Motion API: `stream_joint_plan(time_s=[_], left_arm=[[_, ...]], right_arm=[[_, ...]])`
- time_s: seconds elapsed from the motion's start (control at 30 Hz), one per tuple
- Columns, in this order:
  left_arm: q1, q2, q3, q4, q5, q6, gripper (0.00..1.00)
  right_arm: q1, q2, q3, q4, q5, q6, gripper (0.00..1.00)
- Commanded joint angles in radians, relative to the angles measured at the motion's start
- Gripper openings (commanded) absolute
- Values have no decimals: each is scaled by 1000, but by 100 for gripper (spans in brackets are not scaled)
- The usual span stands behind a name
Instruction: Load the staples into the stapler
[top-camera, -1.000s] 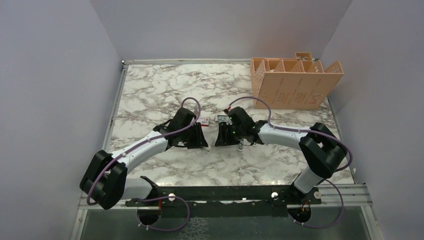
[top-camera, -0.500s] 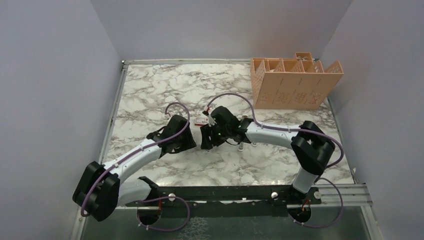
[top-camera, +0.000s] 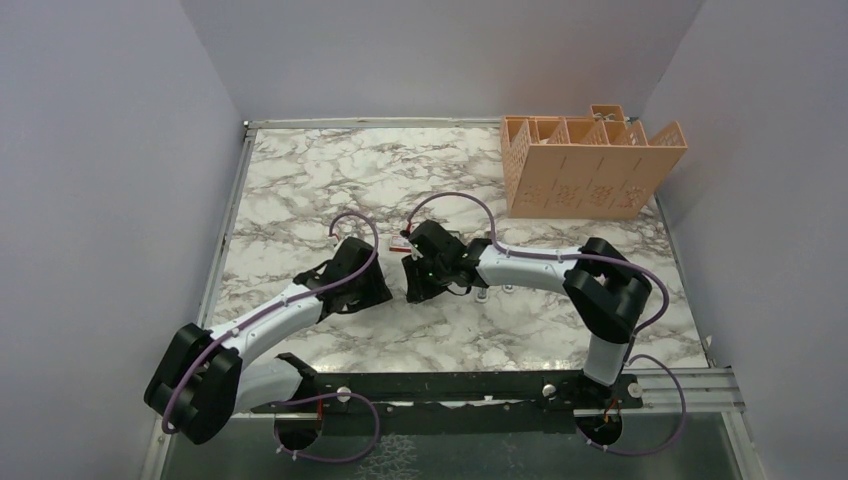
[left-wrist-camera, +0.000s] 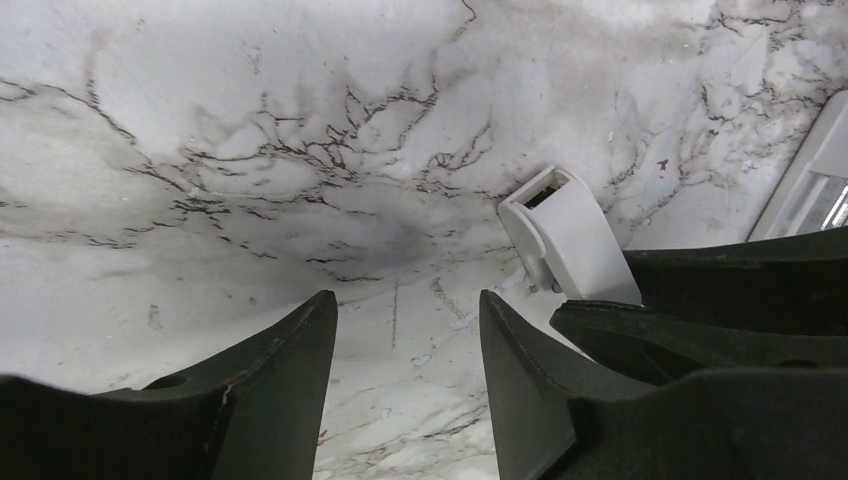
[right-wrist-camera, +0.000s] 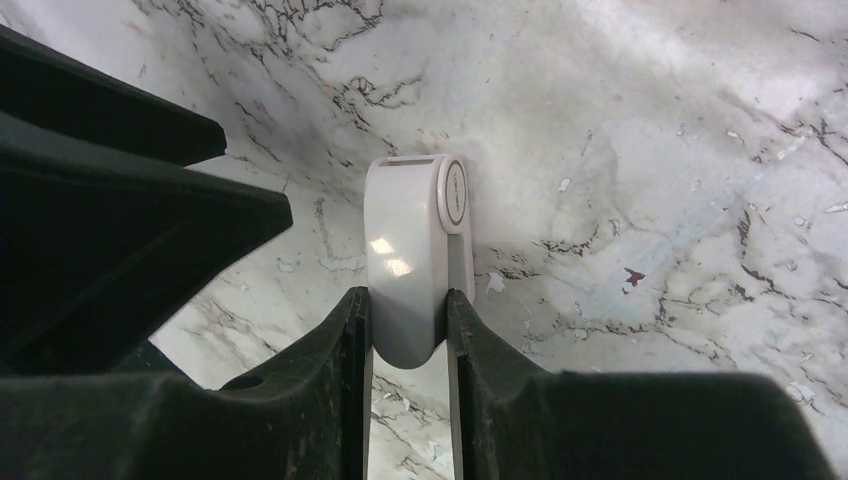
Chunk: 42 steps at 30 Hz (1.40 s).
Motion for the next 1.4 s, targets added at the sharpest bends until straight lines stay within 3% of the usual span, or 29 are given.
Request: stream_joint_plan(time_s=[0.0, 0.13, 0.23, 0.57, 0.83, 0.93, 1.13, 1.37], left_arm=[[8, -35, -28, 84, 74, -6, 59], [8, -70, -66, 161, 125, -24, 76], [8, -104, -104, 234, 156, -48, 78], [8, -151, -221, 515, 295, -61, 45], [7, -64, -237, 639, 429, -43, 43], [6, -56, -237, 651, 440, -34, 37], [6, -40, -245, 676, 479, -45, 16], [7, -15, -252, 680, 498, -51, 14]], right_arm=[[7, -33, -6, -13, 59, 89, 21], [-2, -52, -34, 24, 11, 203, 20], [-27, -73, -80, 76, -47, 311, 20], [-116, -169, -231, 242, -205, 536, 20], [-174, -217, -333, 430, -330, 671, 19], [-180, -226, -348, 462, -350, 697, 19], [-183, -246, -372, 502, -364, 735, 19], [-185, -274, -378, 502, -369, 752, 19]])
